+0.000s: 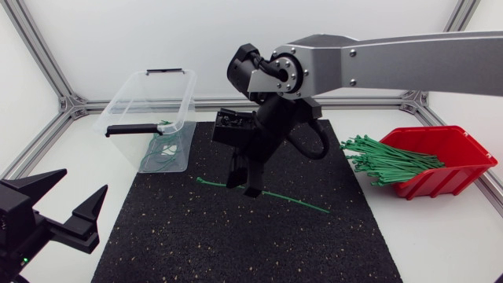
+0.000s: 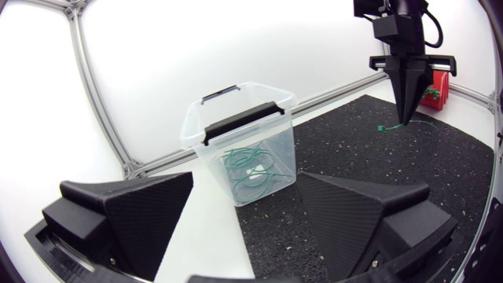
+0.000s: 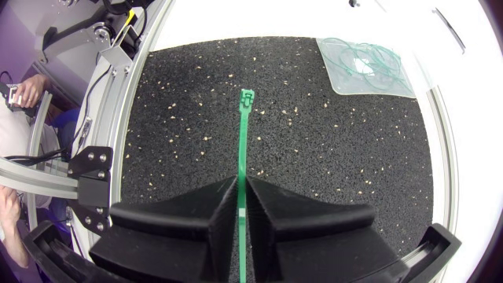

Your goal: Take a green cable tie from the red box, thread the tail through the head to close it, then place it in the transparent bin on the left.

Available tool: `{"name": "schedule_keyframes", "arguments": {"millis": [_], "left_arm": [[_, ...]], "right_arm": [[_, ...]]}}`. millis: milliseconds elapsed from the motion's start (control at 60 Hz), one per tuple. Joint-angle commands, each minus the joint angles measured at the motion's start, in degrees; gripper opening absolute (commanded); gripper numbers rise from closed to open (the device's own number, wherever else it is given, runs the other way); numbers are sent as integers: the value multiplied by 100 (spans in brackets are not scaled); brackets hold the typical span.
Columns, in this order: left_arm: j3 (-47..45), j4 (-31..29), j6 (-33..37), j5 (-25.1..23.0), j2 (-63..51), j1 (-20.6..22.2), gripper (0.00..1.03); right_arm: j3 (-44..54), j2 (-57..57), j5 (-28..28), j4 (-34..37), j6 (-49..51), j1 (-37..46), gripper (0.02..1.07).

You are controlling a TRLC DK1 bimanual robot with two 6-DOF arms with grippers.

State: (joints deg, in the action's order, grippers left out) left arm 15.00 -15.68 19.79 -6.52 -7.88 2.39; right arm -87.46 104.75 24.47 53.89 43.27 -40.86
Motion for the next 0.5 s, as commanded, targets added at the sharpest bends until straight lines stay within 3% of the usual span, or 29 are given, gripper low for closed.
{"name": "schedule_keyframes", "arguments": {"millis": [0, 283, 483], "left_arm": [[363, -14, 174, -367, -381, 16, 92], [635, 250, 499, -2028, -1040, -143, 87], [644, 575, 517, -2556, -1313, -2, 87]], "right_arm": [[36, -139, 120, 148, -55, 26, 17], [10, -394, 471, 438, -29, 78, 17], [-166, -482, 884, 702, -2, 201, 17]]}}
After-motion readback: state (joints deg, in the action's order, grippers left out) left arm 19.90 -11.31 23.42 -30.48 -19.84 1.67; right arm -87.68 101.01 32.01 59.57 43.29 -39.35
